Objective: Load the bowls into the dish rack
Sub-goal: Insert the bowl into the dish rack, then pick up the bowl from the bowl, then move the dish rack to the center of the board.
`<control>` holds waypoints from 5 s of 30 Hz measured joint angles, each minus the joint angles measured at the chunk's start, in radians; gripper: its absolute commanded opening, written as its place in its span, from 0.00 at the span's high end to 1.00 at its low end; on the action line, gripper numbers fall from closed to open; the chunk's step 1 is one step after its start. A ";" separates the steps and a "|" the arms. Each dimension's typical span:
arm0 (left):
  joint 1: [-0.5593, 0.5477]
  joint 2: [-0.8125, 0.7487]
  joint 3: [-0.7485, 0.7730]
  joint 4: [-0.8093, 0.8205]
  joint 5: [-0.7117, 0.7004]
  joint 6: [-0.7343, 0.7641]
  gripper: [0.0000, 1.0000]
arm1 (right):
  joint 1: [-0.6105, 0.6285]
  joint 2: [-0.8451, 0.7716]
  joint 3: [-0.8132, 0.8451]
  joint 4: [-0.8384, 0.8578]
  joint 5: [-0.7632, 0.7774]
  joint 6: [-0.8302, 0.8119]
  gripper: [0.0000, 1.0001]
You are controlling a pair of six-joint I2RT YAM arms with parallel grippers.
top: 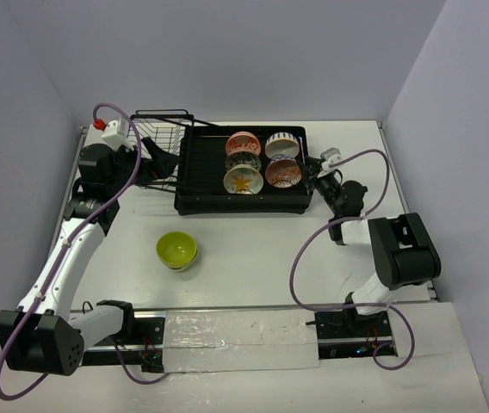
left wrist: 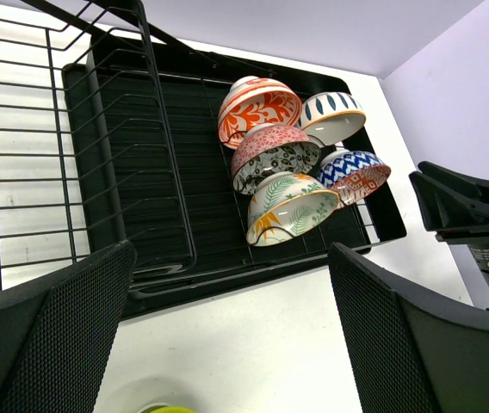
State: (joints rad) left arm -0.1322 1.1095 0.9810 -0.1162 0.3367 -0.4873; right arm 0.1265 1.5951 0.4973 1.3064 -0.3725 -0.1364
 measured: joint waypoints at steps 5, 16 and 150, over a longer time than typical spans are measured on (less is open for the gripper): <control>0.000 0.000 0.000 0.000 0.003 0.000 0.01 | 0.008 -0.087 0.006 -0.062 -0.014 0.050 0.64; 0.022 -0.009 0.000 0.000 0.006 -0.004 0.01 | 0.284 -0.244 0.245 -0.521 0.045 0.102 0.62; 0.286 -0.020 -0.029 0.053 0.093 -0.060 0.01 | 0.653 0.298 1.580 -1.765 0.025 0.495 1.00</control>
State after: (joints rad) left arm 0.1539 1.0897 0.9516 -0.0628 0.4294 -0.5476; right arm 0.7799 1.8931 2.0773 -0.4591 -0.3477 0.3584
